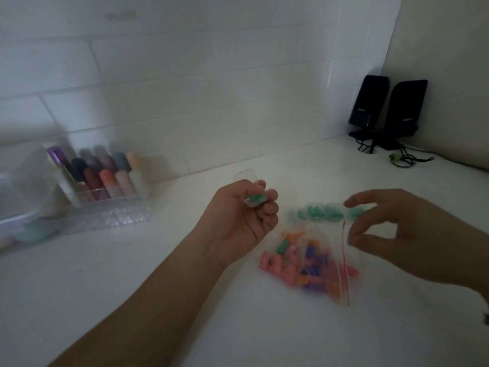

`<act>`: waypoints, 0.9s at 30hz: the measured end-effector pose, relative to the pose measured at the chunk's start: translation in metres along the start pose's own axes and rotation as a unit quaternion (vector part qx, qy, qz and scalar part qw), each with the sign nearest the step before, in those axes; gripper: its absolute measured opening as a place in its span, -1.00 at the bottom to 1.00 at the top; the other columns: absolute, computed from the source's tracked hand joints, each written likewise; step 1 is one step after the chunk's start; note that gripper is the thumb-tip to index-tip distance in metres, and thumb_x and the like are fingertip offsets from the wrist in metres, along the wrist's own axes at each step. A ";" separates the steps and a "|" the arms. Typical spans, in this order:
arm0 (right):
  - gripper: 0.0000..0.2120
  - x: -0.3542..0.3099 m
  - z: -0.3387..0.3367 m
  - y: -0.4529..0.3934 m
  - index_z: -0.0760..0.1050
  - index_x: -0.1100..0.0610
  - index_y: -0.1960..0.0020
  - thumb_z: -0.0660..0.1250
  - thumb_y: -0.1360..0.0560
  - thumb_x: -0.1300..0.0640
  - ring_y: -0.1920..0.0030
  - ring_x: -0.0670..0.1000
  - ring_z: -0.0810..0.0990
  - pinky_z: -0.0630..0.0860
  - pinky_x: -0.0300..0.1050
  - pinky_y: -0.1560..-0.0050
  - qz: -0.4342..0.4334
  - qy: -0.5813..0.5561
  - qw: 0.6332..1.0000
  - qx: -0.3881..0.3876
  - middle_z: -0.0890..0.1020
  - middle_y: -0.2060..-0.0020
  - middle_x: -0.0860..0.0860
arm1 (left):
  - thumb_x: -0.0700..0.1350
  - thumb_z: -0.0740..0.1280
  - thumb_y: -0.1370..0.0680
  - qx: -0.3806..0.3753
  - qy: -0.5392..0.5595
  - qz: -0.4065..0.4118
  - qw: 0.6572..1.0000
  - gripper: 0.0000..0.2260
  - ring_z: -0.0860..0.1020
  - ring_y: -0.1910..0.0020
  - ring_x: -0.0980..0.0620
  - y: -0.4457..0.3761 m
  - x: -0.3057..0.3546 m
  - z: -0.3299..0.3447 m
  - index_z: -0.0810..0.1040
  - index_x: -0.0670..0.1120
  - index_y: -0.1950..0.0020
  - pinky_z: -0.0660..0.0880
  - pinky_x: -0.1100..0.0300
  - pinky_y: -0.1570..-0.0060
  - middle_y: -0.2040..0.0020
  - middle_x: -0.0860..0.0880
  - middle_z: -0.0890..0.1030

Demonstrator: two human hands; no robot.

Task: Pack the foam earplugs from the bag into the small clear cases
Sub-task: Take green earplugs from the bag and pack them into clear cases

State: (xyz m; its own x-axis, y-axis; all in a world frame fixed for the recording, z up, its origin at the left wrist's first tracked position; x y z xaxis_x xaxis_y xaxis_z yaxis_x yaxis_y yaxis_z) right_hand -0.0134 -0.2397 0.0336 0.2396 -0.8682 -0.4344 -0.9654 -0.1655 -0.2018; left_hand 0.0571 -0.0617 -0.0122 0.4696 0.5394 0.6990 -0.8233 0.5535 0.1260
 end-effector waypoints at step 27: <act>-0.77 -0.031 0.081 -0.023 0.60 -0.08 0.04 0.29 -0.45 -0.18 -0.52 0.05 -0.10 0.14 -0.05 -0.43 0.019 0.090 0.996 -0.016 0.08 -0.53 -0.14 | -0.40 0.12 -0.49 0.144 0.009 -0.010 0.989 -0.82 0.41 0.44 0.03 -0.010 -0.026 -0.026 0.37 -0.13 0.09 0.38 0.28 0.48 0.33 -0.13 0.49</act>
State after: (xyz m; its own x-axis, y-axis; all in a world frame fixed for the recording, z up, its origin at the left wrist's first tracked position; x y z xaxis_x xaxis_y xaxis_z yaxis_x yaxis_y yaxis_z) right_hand 0.0098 -0.1712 -0.0192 0.1834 -0.9434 -0.2764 -0.9768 -0.1431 -0.1595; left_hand 0.0613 -0.0648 -0.0502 0.4897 0.5424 0.6826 -0.8695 0.3614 0.3365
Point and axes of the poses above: each hand's wrist, its own y-axis away from the middle knuckle, its own z-axis out of the palm, x = y × z, the point moved 8 cm from there along -y, towards the middle knuckle
